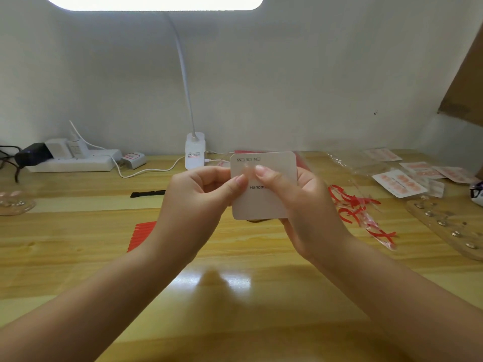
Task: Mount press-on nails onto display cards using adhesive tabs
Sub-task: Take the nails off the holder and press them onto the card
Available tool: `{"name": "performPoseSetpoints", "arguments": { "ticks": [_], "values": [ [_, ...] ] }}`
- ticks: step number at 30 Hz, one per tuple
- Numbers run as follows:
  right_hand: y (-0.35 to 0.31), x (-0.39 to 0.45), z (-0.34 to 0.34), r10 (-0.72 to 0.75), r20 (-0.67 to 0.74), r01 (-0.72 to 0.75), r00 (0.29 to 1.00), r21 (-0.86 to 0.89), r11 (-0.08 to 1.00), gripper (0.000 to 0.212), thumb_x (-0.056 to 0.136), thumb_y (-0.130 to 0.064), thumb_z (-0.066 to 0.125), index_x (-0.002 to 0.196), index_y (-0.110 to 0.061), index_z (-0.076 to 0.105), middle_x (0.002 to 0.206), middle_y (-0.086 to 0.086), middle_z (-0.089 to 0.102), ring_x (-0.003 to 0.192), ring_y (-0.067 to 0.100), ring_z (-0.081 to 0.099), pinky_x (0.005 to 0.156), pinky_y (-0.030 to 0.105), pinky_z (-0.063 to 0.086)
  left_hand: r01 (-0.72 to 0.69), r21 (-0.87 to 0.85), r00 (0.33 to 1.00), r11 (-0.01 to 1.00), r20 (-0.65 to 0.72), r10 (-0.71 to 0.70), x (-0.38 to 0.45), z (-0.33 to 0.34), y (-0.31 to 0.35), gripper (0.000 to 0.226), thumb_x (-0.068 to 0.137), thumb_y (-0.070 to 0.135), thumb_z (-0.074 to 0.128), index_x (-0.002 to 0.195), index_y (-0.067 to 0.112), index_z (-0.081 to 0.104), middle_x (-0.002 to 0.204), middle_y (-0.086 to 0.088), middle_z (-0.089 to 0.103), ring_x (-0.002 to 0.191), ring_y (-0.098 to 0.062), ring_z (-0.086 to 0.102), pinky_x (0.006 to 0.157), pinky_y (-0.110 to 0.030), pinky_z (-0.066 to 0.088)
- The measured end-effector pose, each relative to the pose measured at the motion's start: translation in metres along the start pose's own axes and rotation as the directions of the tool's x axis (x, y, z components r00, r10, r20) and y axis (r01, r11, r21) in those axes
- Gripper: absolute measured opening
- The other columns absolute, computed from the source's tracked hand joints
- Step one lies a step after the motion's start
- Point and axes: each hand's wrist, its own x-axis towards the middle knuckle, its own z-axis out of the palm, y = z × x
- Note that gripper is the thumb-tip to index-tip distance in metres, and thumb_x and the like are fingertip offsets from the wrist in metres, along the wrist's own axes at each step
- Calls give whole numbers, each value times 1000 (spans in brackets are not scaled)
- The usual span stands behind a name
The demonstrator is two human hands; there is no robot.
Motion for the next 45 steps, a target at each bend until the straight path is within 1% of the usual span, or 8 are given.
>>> {"name": "performPoseSetpoints", "arguments": {
  "ticks": [9,17,21,25,29,33,38,45],
  "values": [
    [16,-1,-3,-116,-73,103,991,-157,982,5,89,-19,68,92,-16,71,83,0,74,79,17,71,64,30,56,6,199,1000,980,12,-9,1,0,-11,11,89,31,67,85,22,72,75,0,71,64,-4,61,60,-22,48],
    [22,4,-6,-122,90,150,988,-450,881,70,90,-57,36,98,10,54,86,27,59,79,38,55,73,49,45,112,290,993,951,-73,-95,17,-14,-23,14,92,24,64,98,36,64,88,-7,72,70,-10,63,63,-26,46],
    [31,17,-29,-254,-34,173,967,-641,748,41,97,-50,35,91,-17,59,93,1,62,91,15,56,75,22,43,240,314,971,919,-72,-229,24,-19,-26,21,78,33,75,95,29,63,91,-5,70,68,-10,60,61,-24,44],
    [46,29,-54,-310,-24,148,950,-842,518,14,94,-26,55,88,-19,66,89,-6,59,88,18,55,72,29,43,352,522,899,777,44,-437,19,-11,-31,20,75,31,75,90,29,62,89,-1,67,74,-14,58,67,-30,45],
    [59,30,-57,-315,48,144,948,-947,288,12,85,-24,63,77,-16,68,73,-6,56,81,17,49,62,28,35,136,801,937,583,87,-339,8,-7,-43,11,83,40,62,91,33,60,82,13,61,82,-11,59,67,-30,45],
    [62,29,-56,-280,79,156,957,-952,263,22,87,-21,60,68,-11,66,66,-1,59,74,20,49,61,32,40,-102,926,978,363,160,-133,3,-8,-52,26,84,50,55,105,36,62,102,15,58,102,-12,52,83,-30,40],
    [64,31,-55,-237,58,129,970,-947,294,19,86,-23,61,72,-14,68,62,-4,56,64,17,50,53,29,38,-203,883,973,423,231,-15,2,-7,-66,35,90,48,53,122,33,57,124,13,55,119,-12,45,97,-29,28],
    [64,34,-54,-140,124,160,982,-944,287,24,94,-35,56,83,-22,72,63,-7,58,64,14,53,54,30,39,-301,843,895,447,411,-173,5,-7,-80,61,83,62,25,137,41,44,149,21,36,136,-7,25,110,-31,14]
  ]
}}
